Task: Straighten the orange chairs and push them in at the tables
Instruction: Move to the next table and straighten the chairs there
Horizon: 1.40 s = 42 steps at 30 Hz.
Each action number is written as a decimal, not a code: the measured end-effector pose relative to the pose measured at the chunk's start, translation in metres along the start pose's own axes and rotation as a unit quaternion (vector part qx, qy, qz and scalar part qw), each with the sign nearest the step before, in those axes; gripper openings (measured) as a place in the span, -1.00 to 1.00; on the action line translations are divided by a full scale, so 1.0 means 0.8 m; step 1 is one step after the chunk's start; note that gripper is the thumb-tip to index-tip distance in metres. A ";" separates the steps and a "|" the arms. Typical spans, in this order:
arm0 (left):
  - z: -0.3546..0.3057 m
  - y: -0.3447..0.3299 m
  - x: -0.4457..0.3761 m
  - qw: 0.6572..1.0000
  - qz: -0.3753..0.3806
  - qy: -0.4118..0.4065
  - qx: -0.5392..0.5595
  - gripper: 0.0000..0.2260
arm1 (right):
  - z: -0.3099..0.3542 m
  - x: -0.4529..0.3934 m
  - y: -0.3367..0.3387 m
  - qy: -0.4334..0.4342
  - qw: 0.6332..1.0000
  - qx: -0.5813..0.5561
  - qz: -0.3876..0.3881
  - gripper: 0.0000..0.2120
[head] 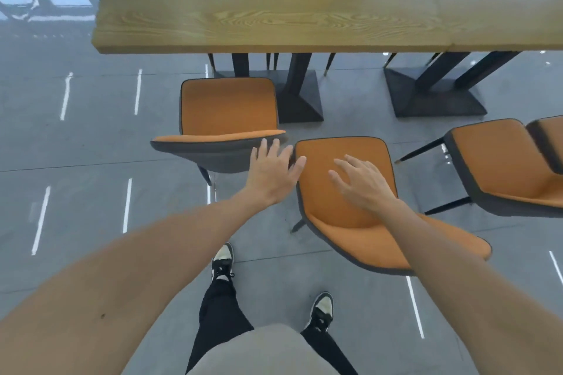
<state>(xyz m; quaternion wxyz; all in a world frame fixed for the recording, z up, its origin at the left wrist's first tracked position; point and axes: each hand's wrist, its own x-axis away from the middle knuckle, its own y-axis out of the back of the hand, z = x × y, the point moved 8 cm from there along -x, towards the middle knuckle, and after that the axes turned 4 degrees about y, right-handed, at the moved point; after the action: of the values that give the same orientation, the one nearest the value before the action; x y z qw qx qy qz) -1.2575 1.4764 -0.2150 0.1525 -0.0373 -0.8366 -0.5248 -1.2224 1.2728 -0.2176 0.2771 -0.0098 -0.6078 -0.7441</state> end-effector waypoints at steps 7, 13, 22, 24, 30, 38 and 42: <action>-0.179 -0.182 0.095 0.992 0.106 0.035 0.050 -0.38 | -0.153 0.148 -0.023 -0.024 0.999 0.024 0.001 -0.37; -0.241 -0.227 0.147 0.997 0.054 0.026 0.052 -0.42 | -0.221 0.224 -0.039 -0.002 0.996 0.033 -0.077 -0.60; -0.227 -0.211 0.122 1.000 0.001 0.004 0.011 -0.42 | -0.193 0.196 -0.018 0.042 0.965 0.054 -0.254 -0.63; -0.216 -0.202 0.101 1.000 -0.002 0.014 0.004 -0.41 | -0.187 0.176 -0.014 0.039 0.963 0.054 -0.262 -0.63; -0.189 -0.159 0.009 1.000 -0.006 0.029 0.000 -0.36 | -0.172 0.079 0.019 0.036 0.963 0.058 -0.260 -0.60; -0.183 -0.119 -0.107 0.999 -0.017 0.040 -0.005 -0.35 | -0.180 -0.046 0.066 0.049 0.964 0.071 -0.253 -0.58; -0.173 -0.097 -0.160 0.999 -0.017 0.049 0.005 -0.33 | -0.177 -0.102 0.082 0.042 0.967 0.080 -0.240 -0.57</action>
<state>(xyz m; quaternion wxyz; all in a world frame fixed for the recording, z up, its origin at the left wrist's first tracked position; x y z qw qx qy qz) -1.1229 1.3314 -0.2645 0.1842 0.0032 -0.8316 -0.5239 -1.0797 1.1699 -0.2242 0.1156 0.1892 -0.6376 -0.7378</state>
